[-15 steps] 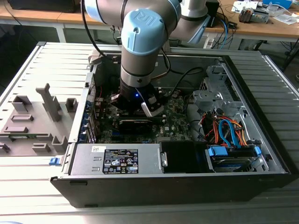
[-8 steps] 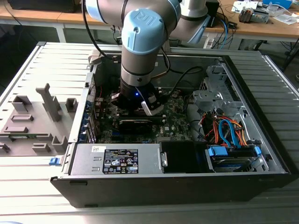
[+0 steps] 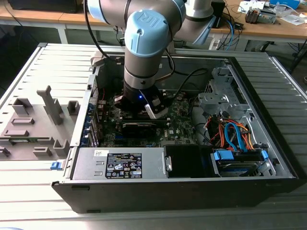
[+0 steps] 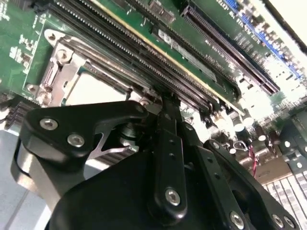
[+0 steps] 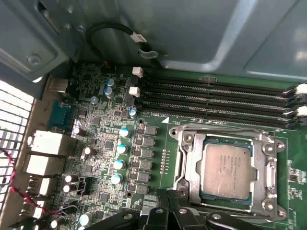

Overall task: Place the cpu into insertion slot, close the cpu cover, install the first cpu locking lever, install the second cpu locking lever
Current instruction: 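Install the second cpu locking lever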

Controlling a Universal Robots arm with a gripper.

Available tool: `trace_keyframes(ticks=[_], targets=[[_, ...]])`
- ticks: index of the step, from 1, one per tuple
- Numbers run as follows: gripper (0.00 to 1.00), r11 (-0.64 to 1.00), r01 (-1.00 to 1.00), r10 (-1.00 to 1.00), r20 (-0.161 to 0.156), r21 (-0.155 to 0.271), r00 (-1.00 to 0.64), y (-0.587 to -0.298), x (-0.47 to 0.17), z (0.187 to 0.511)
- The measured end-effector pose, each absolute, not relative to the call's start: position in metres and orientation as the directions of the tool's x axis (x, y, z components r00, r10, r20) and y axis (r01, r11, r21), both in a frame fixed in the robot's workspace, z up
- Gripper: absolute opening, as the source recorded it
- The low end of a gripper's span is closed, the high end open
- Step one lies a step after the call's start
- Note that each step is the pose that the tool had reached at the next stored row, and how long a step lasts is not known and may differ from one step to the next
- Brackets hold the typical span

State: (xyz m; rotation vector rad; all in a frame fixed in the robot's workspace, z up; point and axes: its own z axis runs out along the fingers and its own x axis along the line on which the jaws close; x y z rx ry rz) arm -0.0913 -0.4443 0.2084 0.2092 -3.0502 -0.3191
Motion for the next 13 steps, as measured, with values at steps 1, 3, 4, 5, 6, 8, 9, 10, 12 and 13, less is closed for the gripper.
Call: trace_keyframes(ticks=[1,3,4,5,6,8,9,10,12,13], targets=[[0.11,0.969,-0.128,-0.142,0.053,0.21,-0.988,-0.444,-0.091,0.212],[0.11,0.969,-0.128,-0.142,0.053,0.21,-0.988,-0.444,-0.089,0.215],[0.11,0.969,-0.127,-0.142,0.056,0.21,-0.988,-0.443,-0.083,0.216],[0.11,0.969,-0.127,-0.142,0.058,0.21,-0.988,-0.443,-0.079,0.216],[0.11,0.969,-0.126,-0.142,0.061,0.211,-0.988,-0.442,-0.074,0.216],[0.11,0.969,-0.124,-0.142,0.072,0.212,-0.987,-0.44,-0.061,0.215],[0.11,0.969,-0.123,-0.142,0.076,0.213,-0.987,-0.439,-0.057,0.215],[0.11,0.969,-0.122,-0.142,0.079,0.213,-0.987,-0.437,-0.054,0.215],[0.11,0.969,-0.121,-0.142,0.083,0.214,-0.986,-0.431,-0.048,0.215],[0.11,0.97,-0.121,-0.142,0.084,0.213,-0.986,-0.428,-0.046,0.215]])
